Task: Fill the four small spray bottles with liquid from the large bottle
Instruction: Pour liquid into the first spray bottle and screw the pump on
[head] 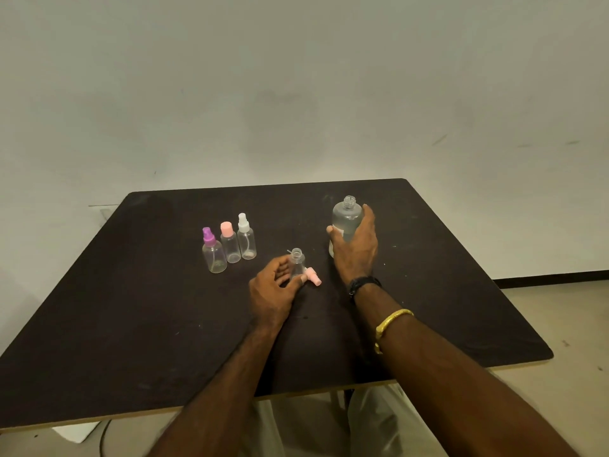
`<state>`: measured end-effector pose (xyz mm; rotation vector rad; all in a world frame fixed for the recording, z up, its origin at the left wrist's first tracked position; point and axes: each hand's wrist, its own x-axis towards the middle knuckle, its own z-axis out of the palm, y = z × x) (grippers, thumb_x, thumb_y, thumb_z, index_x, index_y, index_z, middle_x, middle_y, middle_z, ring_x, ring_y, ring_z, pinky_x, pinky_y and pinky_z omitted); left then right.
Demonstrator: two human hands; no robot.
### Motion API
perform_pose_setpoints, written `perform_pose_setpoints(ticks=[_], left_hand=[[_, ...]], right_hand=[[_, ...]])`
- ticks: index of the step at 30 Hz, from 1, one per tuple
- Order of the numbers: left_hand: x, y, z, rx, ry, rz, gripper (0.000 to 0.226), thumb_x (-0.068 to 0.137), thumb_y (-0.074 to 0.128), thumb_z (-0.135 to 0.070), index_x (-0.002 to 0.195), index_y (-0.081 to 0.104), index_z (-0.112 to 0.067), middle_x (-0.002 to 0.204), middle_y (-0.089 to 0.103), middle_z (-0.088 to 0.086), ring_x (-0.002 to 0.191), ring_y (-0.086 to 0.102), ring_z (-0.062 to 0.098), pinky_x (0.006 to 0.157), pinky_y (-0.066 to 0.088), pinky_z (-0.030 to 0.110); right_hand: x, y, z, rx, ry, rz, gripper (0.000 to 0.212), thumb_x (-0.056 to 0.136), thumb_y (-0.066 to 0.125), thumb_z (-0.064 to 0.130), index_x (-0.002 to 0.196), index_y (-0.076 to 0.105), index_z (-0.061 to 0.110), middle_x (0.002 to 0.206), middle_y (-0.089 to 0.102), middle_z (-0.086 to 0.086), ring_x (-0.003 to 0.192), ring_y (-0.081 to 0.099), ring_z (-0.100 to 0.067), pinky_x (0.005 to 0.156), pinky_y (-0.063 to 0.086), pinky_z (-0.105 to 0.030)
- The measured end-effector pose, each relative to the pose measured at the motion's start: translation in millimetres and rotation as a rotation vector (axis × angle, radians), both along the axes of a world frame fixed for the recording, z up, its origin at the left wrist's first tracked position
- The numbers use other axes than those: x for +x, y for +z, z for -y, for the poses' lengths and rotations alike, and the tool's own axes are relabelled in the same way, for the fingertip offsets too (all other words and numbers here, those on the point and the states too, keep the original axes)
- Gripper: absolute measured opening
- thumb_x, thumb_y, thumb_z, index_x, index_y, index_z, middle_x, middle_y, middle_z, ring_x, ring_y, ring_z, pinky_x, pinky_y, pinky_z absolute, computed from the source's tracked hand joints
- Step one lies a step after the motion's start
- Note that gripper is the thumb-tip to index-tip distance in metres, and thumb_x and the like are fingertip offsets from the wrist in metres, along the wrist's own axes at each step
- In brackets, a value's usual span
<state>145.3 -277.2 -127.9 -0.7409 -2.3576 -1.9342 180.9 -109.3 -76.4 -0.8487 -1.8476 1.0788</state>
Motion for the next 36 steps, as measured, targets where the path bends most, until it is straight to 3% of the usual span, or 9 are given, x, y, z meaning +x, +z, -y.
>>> perform_pose_setpoints(ticks=[8,15,18,22,30,33,36], left_hand=[[1.7,2.5,-0.1,0.005,0.006,-0.002,0.052,0.079,0.087,-0.016,0.128,0.068,-0.014,0.115,0.075,-0.002,0.105,0.071,0.003,0.092,0.057,0.019],[5.1,7.4,0.5,0.061,0.038,0.01,0.054,0.079,0.088,-0.014,0.129,0.068,-0.009,0.112,0.074,-0.003,0.102,0.071,0.001,0.088,0.056,0.014],[6.0,8.9,0.6,0.083,0.049,0.02,0.057,0.078,0.089,-0.015,0.131,0.067,-0.009,0.114,0.074,-0.002,0.103,0.072,0.004,0.09,0.057,0.018],[7.8,11.1,1.6,0.097,0.046,0.021,0.061,0.079,0.088,-0.015,0.134,0.064,-0.009,0.113,0.069,-0.011,0.1,0.069,-0.003,0.087,0.055,0.013],[8.5,10.3,0.7,0.12,0.055,-0.019,0.056,0.078,0.09,-0.015,0.129,0.069,-0.01,0.115,0.075,-0.006,0.1,0.073,0.001,0.086,0.057,0.016],[9.3,11.5,1.1,0.124,0.054,-0.025,0.057,0.078,0.09,-0.016,0.13,0.068,-0.01,0.112,0.072,-0.01,0.1,0.072,0.001,0.085,0.056,0.014],[8.4,9.6,1.4,0.116,0.059,-0.04,0.057,0.078,0.089,-0.017,0.13,0.068,-0.008,0.115,0.075,-0.002,0.102,0.072,0.003,0.087,0.057,0.017]], right_hand=[[3.3,0.3,-3.0,0.04,0.042,-0.02,0.084,0.084,0.081,0.023,0.153,0.034,0.015,0.152,0.047,-0.005,0.139,0.046,-0.023,0.111,0.037,-0.028],[14.3,4.1,0.6,0.3,0.136,0.018,0.082,0.083,0.081,0.022,0.153,0.038,0.017,0.151,0.048,-0.005,0.139,0.046,-0.02,0.114,0.038,-0.031],[17.8,3.6,2.0,0.415,0.188,0.039,0.077,0.083,0.081,0.018,0.15,0.043,0.016,0.147,0.053,-0.006,0.136,0.049,-0.022,0.113,0.044,-0.043],[21.2,-1.8,0.9,0.538,0.253,0.07,0.076,0.082,0.081,0.018,0.149,0.045,0.018,0.146,0.054,-0.004,0.136,0.049,-0.022,0.112,0.044,-0.047],[24.0,-5.4,2.7,0.773,0.242,0.119,0.067,0.086,0.073,0.01,0.147,0.048,0.02,0.145,0.055,-0.002,0.135,0.048,-0.02,0.114,0.037,-0.046],[25.3,-4.6,1.3,0.856,0.225,0.108,0.058,0.089,0.069,0.009,0.144,0.052,0.018,0.142,0.056,-0.003,0.134,0.049,-0.021,0.114,0.032,-0.04],[26.2,-4.3,-0.9,0.901,0.224,0.12,0.054,0.091,0.068,0.009,0.143,0.054,0.017,0.142,0.057,-0.004,0.133,0.049,-0.023,0.116,0.029,-0.037]])
